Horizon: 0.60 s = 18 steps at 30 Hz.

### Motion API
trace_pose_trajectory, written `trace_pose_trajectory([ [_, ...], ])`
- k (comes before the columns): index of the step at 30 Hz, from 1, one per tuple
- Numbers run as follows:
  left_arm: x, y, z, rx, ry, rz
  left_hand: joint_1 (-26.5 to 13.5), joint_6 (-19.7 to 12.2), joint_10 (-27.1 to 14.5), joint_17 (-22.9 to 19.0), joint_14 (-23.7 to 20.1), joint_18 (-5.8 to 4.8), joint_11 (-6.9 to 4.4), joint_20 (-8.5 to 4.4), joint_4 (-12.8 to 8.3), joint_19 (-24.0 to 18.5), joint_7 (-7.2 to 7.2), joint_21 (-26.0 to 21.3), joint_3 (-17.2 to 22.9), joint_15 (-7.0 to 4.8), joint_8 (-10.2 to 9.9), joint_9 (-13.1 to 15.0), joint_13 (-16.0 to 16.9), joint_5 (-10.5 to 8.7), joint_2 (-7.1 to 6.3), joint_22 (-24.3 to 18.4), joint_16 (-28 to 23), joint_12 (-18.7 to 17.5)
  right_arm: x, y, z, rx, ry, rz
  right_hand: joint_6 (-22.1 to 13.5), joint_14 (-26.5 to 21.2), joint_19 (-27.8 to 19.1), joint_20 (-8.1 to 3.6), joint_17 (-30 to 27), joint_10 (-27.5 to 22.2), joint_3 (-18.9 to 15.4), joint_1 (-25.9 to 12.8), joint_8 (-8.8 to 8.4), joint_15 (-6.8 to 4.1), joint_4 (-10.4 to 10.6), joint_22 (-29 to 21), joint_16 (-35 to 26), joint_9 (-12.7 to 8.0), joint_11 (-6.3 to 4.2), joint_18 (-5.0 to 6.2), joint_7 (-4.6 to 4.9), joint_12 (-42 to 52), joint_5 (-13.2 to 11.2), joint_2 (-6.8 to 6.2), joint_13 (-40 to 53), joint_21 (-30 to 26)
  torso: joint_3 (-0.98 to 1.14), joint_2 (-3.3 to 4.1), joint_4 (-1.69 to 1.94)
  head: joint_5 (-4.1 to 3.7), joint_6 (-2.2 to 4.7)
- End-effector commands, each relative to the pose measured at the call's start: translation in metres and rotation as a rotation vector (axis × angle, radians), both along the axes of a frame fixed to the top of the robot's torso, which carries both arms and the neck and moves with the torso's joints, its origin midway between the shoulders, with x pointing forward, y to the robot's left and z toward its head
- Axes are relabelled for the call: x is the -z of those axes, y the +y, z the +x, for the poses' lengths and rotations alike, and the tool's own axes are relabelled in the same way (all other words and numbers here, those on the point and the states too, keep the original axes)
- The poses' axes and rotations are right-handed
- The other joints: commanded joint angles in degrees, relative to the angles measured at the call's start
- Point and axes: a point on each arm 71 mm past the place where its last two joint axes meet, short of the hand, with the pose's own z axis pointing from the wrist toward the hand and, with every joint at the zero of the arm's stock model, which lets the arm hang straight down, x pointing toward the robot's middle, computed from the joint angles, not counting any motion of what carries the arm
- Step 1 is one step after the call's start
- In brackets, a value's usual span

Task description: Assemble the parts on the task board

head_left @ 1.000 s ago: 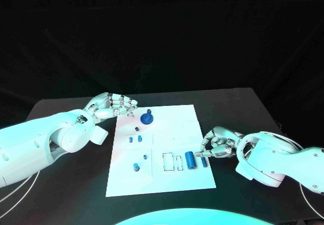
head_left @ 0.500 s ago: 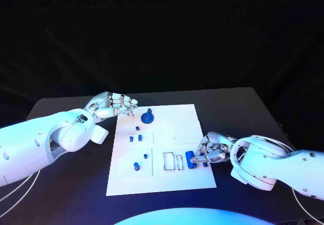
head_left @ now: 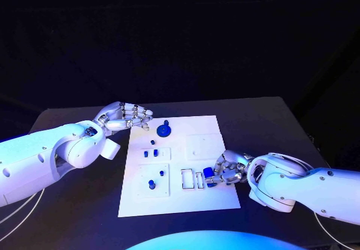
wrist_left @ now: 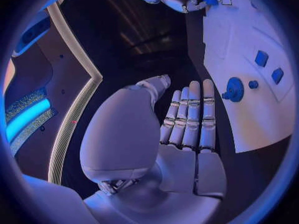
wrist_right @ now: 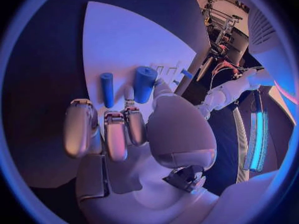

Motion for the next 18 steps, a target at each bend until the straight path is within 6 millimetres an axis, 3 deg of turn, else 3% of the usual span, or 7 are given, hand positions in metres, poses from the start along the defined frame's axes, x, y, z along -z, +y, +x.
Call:
trace_pose_trajectory([
  [1,-0.0014,-0.0017,-0.0005,0.009,-0.004,-0.017,-0.39,-0.45,-0.24,-0.09,0.01,0.67,0.04,0.10,0.03,0.32,0.31,-0.31,-0.37,0.38,-0.11,-0.10,-0.09,0.24,0.03,-0.06,-0.37,0.35,0.0052,0.0014,-0.0009,-0.020,0.011,-0.036,0.54,4.87,1.02,-0.40,9.21,0.29,-0.47,-0.59,0.23,-0.41,-0.02,10.14,0.28,-0.23,-0.22,-1.15,-0.08,0.15,-0.06,0.48,3.31,0.21,-0.06,-0.03,0.06,-0.58,-0.06],
  [8,-0.0012,-0.0014,-0.0007,0.011,0.000,-0.016,-0.35,-0.47,-0.29,-0.08,0.01,0.67,0.03,0.10,-0.02,0.42,0.30,-0.48,-0.41,0.37,-0.09,-0.11,-0.09,0.25,0.02,-0.16,-0.40,0.40,0.0089,0.0026,0.0011,-0.025,0.013,-0.051,0.90,4.88,1.05,-0.57,9.29,0.45,-0.76,0.88,0.55,-0.61,-0.22,10.23,0.31,-0.27,-0.43,-1.17,-0.30,0.17,1.69,1.15,3.63,0.23,-0.05,-0.06,-0.05,-0.49,-0.05],
  [13,-0.0011,-0.0020,-0.0010,0.016,0.002,-0.017,-0.36,-0.47,-0.29,-0.08,0.01,0.67,0.04,0.10,-0.01,0.43,0.31,-0.50,-0.42,0.37,-0.09,-0.11,-0.09,0.25,0.03,-0.18,-0.40,0.41,0.0112,0.0036,0.0019,-0.020,0.009,-0.050,1.08,4.96,1.17,-0.77,9.67,0.82,-0.18,6.84,0.49,-0.76,-0.67,10.46,0.42,-0.69,-0.58,-1.23,-0.41,0.34,3.26,1.54,4.38,0.42,-0.03,-0.02,-0.02,-0.36,0.03],
  [14,-0.0011,-0.0020,-0.0011,0.016,0.002,-0.017,-0.36,-0.47,-0.29,-0.08,0.01,0.67,0.04,0.10,-0.01,0.43,0.31,-0.50,-0.42,0.37,-0.09,-0.11,-0.09,0.25,0.03,-0.18,-0.40,0.41,0.0112,0.0037,0.0020,-0.016,0.007,-0.047,1.23,4.97,1.19,-0.81,9.78,0.88,0.50,8.32,0.39,-0.77,-0.63,10.50,0.45,-0.86,-0.59,-1.23,-0.41,0.34,1.87,1.53,4.51,0.43,-0.02,-0.01,-0.02,-0.36,0.04],
  [18,-0.0010,-0.0021,-0.0012,0.018,0.004,-0.016,-0.37,-0.47,-0.30,-0.07,0.00,0.67,0.04,0.10,0.00,0.44,0.31,-0.53,-0.42,0.37,-0.08,-0.11,-0.09,0.25,0.06,-0.19,-0.40,0.42,0.0099,0.0028,0.0030,0.019,-0.009,-0.009,1.86,5.02,1.33,-0.93,10.02,1.23,2.47,11.63,0.25,-1.00,-1.05,10.68,0.52,-1.20,-0.89,-1.29,-0.73,0.74,2.08,1.81,5.15,0.78,-0.06,-0.04,0.00,-0.44,0.14],
])
